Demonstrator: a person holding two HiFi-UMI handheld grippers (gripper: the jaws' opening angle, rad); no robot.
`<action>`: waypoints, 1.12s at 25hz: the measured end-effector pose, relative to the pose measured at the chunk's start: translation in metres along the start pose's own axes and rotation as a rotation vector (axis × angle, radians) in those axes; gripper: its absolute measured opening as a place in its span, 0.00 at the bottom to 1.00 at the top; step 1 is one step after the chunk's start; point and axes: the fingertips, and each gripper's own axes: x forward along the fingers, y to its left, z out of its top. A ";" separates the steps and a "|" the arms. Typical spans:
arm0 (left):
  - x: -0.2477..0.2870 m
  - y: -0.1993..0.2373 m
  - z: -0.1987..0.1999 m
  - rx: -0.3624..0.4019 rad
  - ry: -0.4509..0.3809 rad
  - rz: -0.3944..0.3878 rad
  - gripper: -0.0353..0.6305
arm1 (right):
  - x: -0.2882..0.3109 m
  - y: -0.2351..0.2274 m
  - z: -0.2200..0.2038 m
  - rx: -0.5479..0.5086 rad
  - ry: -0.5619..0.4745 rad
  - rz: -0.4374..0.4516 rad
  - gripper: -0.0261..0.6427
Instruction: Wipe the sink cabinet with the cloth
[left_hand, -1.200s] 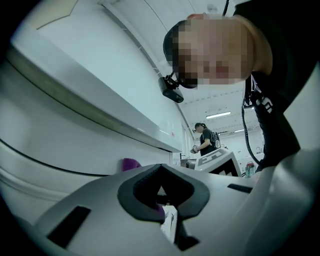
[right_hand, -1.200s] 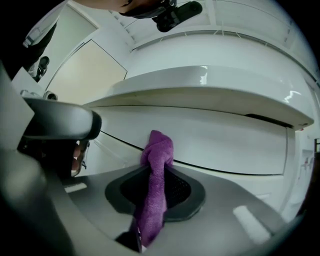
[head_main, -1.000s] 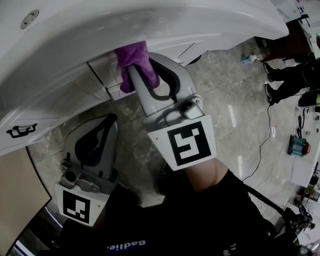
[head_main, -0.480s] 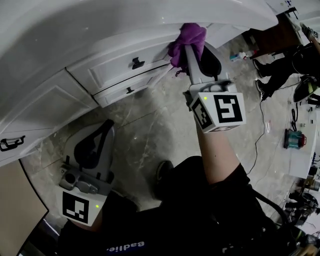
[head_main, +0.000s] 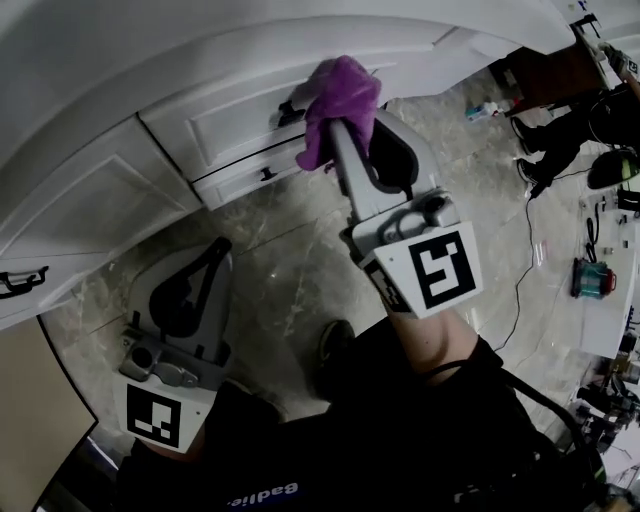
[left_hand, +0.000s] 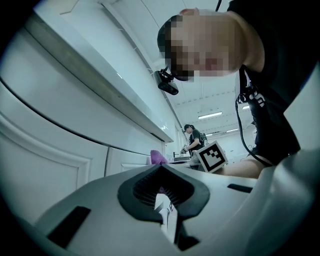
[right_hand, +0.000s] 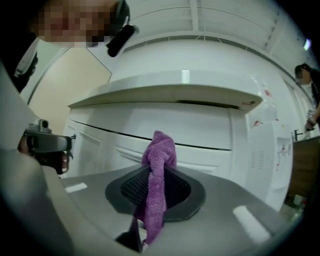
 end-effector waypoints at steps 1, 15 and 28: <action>-0.002 0.001 0.002 0.003 -0.006 0.003 0.06 | 0.003 0.024 0.000 -0.018 -0.004 0.049 0.12; -0.024 0.010 0.009 0.036 -0.004 0.043 0.06 | 0.050 0.129 -0.020 -0.052 -0.006 0.209 0.12; -0.015 0.004 0.003 0.026 -0.015 0.015 0.06 | 0.032 0.033 -0.032 -0.007 0.031 0.033 0.12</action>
